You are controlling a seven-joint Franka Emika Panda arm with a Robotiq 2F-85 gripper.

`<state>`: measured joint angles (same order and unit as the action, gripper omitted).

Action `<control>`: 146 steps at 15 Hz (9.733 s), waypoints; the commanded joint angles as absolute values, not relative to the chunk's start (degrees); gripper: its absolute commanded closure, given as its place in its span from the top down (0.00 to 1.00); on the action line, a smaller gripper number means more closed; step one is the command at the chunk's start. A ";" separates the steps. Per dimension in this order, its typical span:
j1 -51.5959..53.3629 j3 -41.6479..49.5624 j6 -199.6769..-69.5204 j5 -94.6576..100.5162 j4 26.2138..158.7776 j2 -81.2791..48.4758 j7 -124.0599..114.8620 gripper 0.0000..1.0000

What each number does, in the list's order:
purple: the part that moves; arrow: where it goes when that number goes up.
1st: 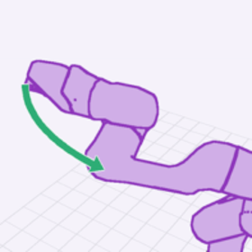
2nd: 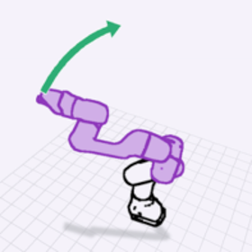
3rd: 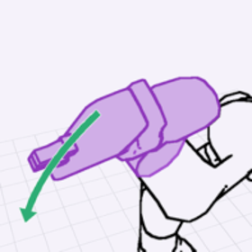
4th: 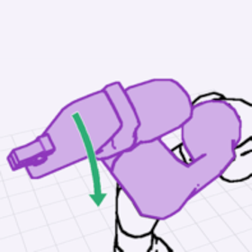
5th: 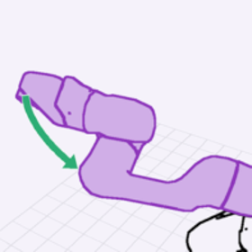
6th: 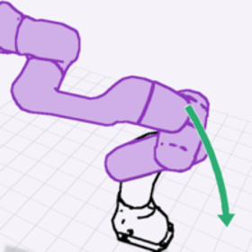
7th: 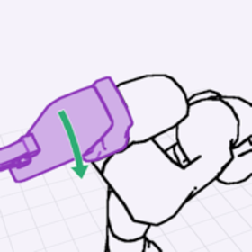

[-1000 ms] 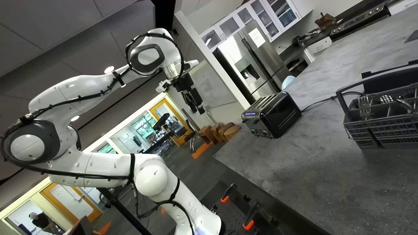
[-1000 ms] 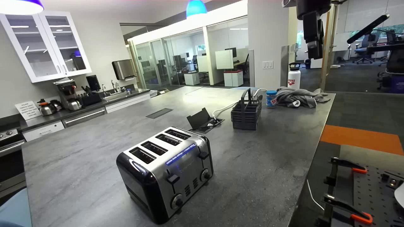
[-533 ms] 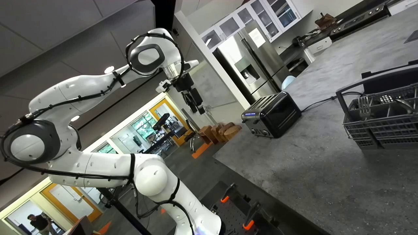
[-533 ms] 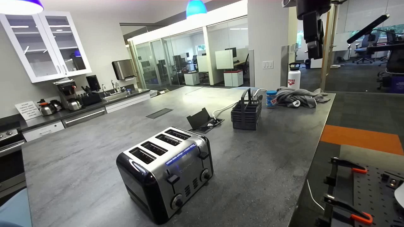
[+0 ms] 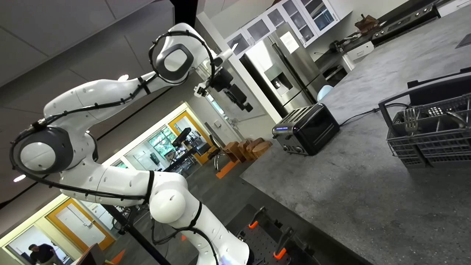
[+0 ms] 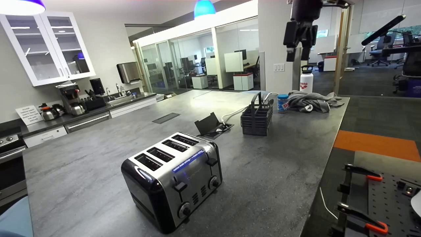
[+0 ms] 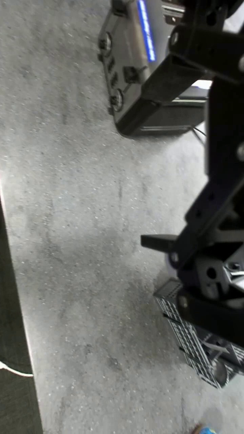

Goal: Move the rack closer to the toaster

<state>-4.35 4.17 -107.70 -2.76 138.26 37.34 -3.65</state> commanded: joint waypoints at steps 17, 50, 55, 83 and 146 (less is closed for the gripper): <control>-14.08 12.68 -130.78 3.87 110.03 -6.14 -34.07 1.00; -18.06 13.67 -116.58 -7.49 71.45 -42.21 -46.03 0.57; -17.99 13.68 -116.50 -7.33 71.42 -42.19 -45.79 0.19; -4.95 13.75 -127.61 -2.39 104.88 -16.18 -55.79 0.05; -5.44 11.11 -106.74 0.91 98.68 -7.76 -49.92 1.00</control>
<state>-4.72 11.25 -108.88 1.13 95.33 -12.03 -48.86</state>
